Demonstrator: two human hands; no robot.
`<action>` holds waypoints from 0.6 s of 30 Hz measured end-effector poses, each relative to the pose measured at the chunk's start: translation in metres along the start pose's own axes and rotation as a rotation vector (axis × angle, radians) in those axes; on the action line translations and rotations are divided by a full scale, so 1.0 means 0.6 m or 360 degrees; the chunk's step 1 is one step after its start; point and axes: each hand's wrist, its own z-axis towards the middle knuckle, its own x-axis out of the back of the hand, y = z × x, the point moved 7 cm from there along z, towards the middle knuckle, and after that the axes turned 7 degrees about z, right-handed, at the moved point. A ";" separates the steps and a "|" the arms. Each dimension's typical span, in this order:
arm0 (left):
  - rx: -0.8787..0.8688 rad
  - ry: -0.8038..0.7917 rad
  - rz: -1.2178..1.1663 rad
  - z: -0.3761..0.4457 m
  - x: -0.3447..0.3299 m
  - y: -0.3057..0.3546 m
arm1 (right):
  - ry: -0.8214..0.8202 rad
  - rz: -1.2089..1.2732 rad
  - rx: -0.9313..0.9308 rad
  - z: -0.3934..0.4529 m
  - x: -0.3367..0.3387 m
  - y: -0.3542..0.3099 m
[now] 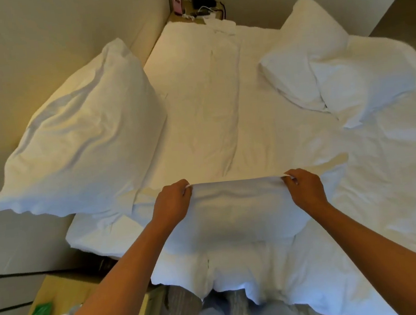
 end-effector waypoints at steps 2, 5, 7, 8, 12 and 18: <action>-0.0004 -0.0029 -0.0030 0.005 0.001 -0.004 | 0.0004 -0.0024 -0.0023 0.004 -0.003 0.001; -0.0004 -0.0059 -0.0029 0.012 0.001 -0.012 | 0.0001 -0.0050 -0.0035 0.013 -0.010 0.003; -0.0003 -0.0056 -0.0021 0.016 -0.001 -0.016 | -0.0016 -0.0048 -0.0049 0.018 -0.017 0.006; -0.0003 -0.0054 -0.0019 0.018 -0.002 -0.017 | -0.0020 -0.0038 -0.0059 0.020 -0.019 0.007; 0.0024 -0.0065 -0.0002 0.036 -0.004 -0.016 | -0.0037 0.0007 -0.0062 0.038 -0.023 0.007; 0.0122 -0.0114 0.0004 0.064 -0.008 -0.017 | -0.0094 0.0100 -0.0004 0.081 -0.031 0.003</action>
